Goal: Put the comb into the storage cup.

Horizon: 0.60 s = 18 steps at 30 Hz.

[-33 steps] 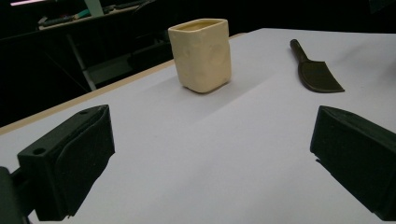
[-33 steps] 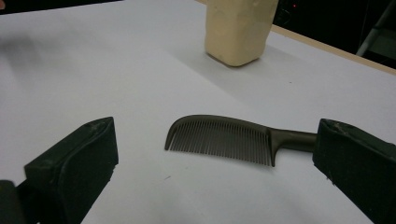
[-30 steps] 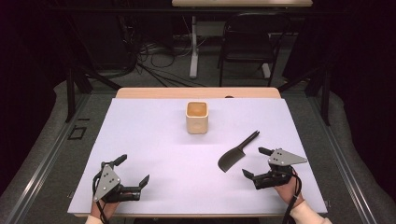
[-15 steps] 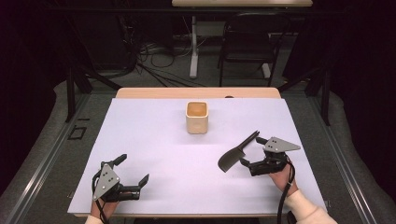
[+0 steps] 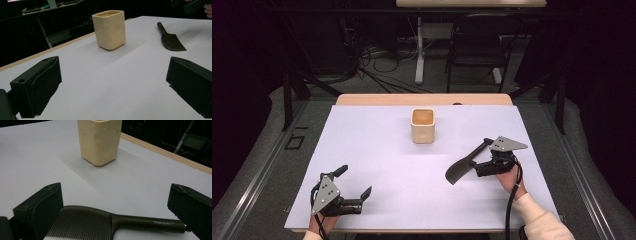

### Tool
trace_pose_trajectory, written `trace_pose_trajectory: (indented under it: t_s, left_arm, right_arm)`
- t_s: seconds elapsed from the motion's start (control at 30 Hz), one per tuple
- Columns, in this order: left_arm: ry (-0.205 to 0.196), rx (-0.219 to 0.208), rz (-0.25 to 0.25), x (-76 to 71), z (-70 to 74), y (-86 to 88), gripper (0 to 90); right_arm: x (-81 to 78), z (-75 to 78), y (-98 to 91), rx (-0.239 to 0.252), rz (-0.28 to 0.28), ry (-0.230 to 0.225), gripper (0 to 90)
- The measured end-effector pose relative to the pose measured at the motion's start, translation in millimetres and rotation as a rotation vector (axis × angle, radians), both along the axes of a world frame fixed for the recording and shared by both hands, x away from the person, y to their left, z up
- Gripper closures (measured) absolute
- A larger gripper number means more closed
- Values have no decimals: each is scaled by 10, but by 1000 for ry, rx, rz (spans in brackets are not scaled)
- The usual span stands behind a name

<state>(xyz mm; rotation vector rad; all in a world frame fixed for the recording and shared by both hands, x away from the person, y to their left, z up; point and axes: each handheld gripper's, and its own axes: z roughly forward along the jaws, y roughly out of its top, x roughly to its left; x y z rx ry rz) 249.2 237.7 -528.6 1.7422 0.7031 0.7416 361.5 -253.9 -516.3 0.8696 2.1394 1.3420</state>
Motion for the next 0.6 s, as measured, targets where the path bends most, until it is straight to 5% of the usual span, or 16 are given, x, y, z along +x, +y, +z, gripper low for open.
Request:
trace_pose_trajectory:
  t_s: [0.6]
  left_arm:
    - [-4, 0, -14, 2, 0, 2, 0]
  right_arm:
    - [360, -51, -37, -3, -53, 44, 0]
